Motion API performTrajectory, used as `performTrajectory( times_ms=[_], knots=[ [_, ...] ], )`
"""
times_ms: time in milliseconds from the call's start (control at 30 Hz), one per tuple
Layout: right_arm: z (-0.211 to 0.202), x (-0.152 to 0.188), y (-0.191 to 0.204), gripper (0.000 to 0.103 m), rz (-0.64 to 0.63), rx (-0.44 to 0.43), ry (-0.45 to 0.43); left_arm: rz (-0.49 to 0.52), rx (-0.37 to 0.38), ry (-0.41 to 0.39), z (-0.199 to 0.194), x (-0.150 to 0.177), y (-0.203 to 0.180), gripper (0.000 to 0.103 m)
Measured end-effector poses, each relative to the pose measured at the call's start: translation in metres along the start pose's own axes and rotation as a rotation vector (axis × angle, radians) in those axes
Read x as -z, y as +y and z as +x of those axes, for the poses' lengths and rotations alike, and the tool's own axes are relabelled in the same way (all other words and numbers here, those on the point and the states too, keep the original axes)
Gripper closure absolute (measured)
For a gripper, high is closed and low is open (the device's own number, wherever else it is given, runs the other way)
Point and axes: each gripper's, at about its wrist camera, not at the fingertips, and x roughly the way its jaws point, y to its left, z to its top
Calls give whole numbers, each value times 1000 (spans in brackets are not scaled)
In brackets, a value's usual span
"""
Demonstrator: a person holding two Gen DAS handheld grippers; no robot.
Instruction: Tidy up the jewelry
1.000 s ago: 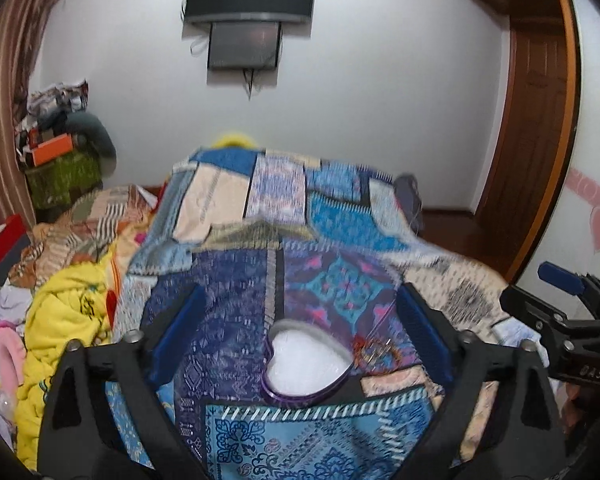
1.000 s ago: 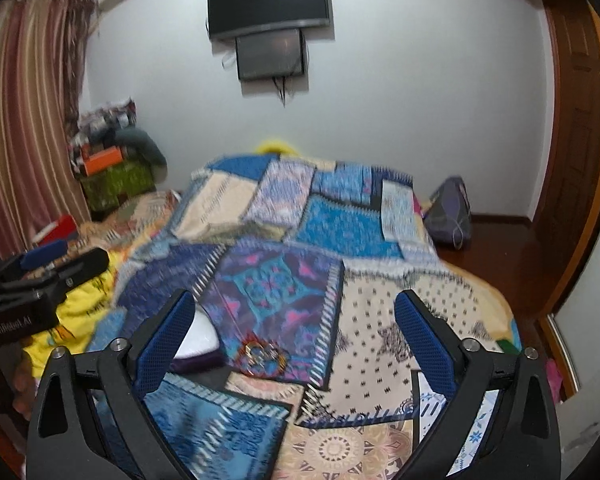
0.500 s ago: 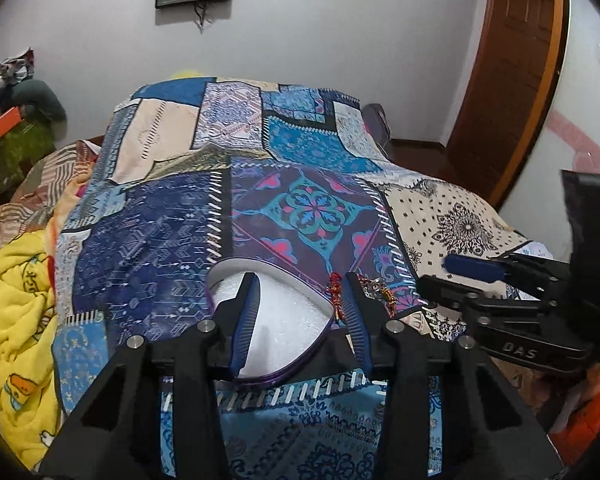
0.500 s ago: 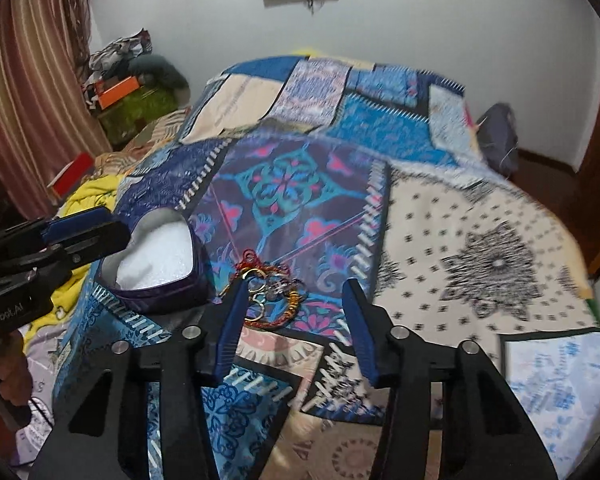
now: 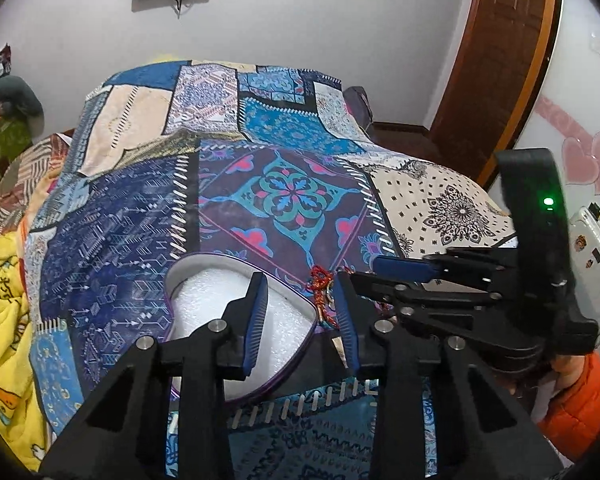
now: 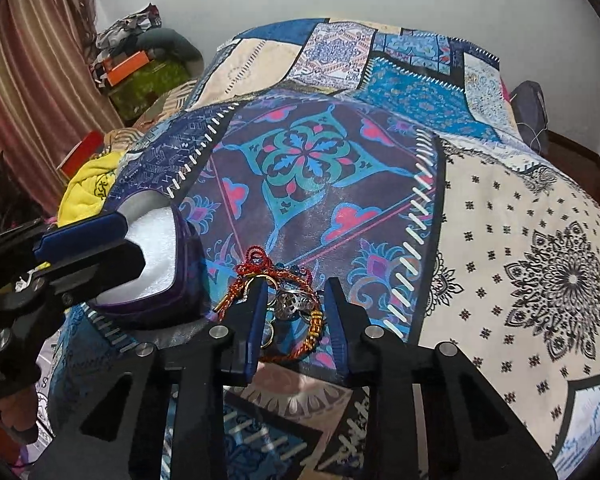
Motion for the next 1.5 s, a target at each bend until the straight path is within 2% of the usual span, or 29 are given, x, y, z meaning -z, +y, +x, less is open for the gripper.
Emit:
performTrajectory(
  times_ms=[33,333,533,667,700,800,1100,1300,1500],
  knots=[
    [2,0,0,84,-1,0,5,-3,7,5,1,1,0,69],
    [-19,1,-4,84,16,-3,-38,-1,31,35,5,4,-9,70],
    [-44,4,-15,84,42,22,-88,23,89,55,7,4,-30,70],
    [-58,7,-24,84,62,45,-114,48,102,84,17,7,-45,71],
    [-60,7,-26,84,65,48,-118,52,100,93,20,7,-48,71],
    [-65,9,-31,84,77,49,-128,67,98,127,33,7,-54,81],
    [-67,16,-45,84,103,31,-146,59,23,203,63,8,-49,85],
    [-64,18,-47,84,106,9,-146,74,-30,215,70,9,-50,85],
    [-65,21,-46,84,95,0,-149,39,8,246,74,11,-41,85]
  ],
)
